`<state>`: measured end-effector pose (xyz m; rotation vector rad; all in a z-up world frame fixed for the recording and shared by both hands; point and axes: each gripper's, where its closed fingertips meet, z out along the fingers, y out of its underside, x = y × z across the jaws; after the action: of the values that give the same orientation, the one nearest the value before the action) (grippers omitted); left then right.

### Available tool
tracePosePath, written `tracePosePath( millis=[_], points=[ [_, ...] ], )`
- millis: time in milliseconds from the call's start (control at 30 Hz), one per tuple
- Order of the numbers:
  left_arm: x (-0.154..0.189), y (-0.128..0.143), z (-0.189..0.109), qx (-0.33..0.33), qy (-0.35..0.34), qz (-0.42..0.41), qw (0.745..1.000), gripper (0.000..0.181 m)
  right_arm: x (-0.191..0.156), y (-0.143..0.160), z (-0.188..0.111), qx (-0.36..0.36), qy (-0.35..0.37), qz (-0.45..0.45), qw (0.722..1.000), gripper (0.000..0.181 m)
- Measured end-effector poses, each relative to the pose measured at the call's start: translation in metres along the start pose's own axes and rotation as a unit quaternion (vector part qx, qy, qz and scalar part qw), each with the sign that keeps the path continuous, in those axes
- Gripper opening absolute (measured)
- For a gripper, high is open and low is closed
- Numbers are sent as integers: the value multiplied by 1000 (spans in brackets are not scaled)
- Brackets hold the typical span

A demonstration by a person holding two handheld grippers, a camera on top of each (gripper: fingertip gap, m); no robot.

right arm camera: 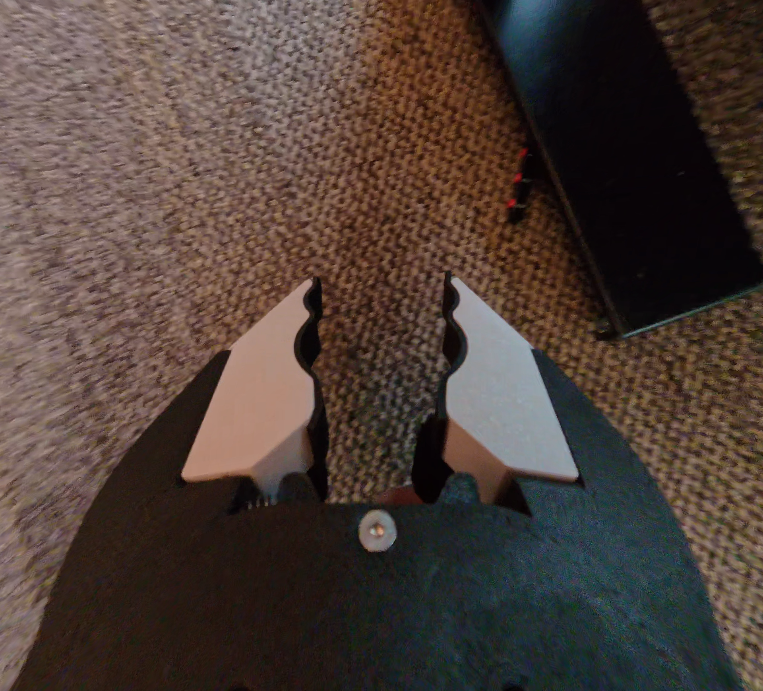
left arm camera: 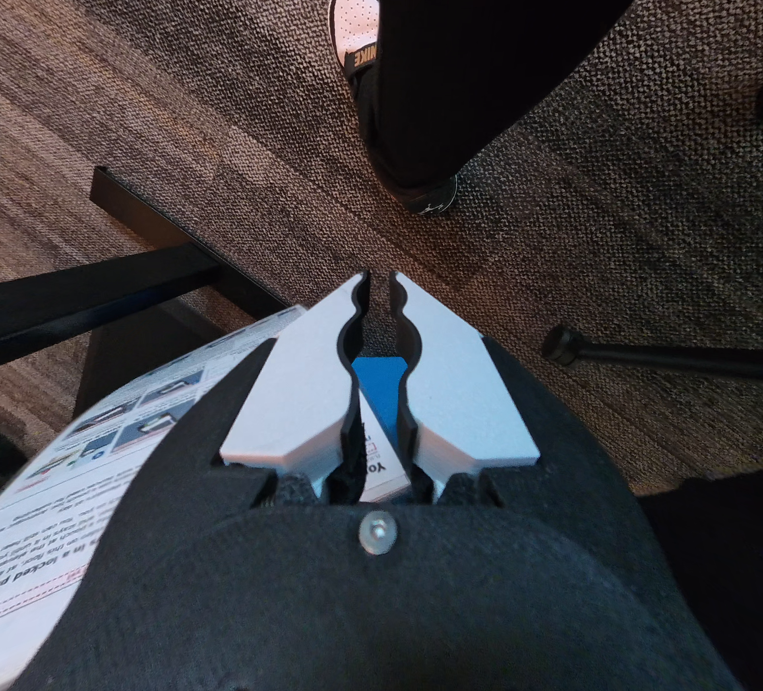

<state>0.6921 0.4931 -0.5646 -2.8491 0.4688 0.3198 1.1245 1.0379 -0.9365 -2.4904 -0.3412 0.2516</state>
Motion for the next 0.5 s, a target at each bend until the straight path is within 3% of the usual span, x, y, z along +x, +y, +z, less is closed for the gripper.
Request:
tracePosePath(
  millis=[133, 500],
  points=[
    [3, 1, 10, -14, 13, 10, 1000, 6, 34, -8, 7, 21, 57, 21, 998, 58],
    [7, 4, 26, -52, 40, 28, 997, 6, 75, -9, 56, 13, 109, 80, 991, 45]
  ],
)
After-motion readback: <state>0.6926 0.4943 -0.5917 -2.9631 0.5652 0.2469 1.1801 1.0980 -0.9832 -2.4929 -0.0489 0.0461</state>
